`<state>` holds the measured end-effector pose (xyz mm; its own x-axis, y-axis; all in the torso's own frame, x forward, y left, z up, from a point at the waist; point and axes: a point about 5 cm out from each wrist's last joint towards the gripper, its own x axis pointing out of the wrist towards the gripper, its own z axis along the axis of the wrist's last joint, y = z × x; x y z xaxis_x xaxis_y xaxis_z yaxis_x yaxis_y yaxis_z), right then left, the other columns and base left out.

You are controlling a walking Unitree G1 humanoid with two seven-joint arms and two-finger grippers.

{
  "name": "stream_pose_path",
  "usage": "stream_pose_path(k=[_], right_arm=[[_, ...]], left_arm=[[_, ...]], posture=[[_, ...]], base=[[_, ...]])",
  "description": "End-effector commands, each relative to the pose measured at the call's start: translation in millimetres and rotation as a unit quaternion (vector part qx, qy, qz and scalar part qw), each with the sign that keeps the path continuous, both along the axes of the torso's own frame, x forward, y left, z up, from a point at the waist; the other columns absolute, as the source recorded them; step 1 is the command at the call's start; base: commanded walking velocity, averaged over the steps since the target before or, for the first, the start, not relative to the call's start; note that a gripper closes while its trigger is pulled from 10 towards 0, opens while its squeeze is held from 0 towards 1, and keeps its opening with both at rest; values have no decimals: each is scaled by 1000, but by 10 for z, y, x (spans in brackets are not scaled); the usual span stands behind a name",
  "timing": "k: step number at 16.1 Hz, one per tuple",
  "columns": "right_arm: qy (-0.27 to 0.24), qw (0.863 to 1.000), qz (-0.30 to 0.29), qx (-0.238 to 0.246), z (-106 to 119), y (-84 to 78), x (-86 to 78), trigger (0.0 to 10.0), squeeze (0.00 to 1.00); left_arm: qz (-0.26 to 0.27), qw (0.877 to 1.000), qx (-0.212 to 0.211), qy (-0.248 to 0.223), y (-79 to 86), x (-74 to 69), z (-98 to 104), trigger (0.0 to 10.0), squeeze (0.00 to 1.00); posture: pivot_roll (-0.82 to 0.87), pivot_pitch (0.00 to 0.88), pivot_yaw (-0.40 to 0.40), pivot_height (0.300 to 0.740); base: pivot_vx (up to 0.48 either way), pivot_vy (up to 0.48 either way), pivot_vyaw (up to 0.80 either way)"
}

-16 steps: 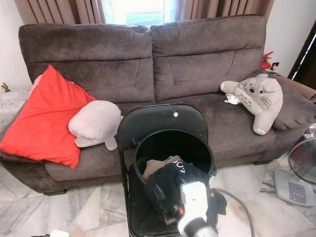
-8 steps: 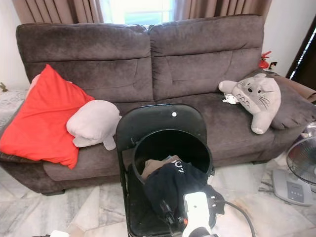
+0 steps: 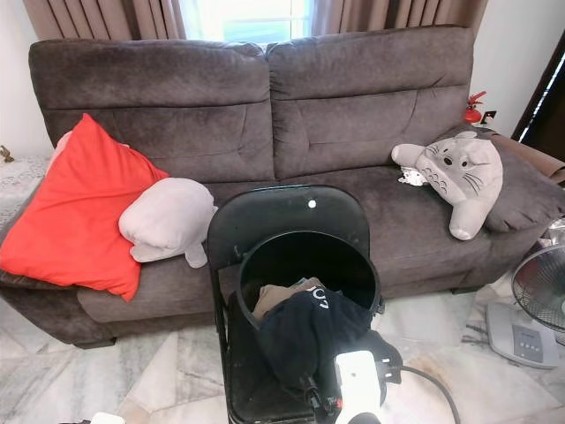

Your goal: Hang hanger

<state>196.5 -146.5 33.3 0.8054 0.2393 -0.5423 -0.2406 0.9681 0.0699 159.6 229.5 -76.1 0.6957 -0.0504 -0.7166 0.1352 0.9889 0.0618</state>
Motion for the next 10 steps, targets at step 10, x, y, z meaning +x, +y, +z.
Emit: stream_pose_path(k=[10], right_arm=[[19, 998, -23, -52, -120, -92, 125, 10000, 0]], left_arm=[[-2, 1000, 4, 24, 7, -92, -49, 10000, 0]], posture=[[-49, 23, 46, 740]], base=[[0, 0, 0]])
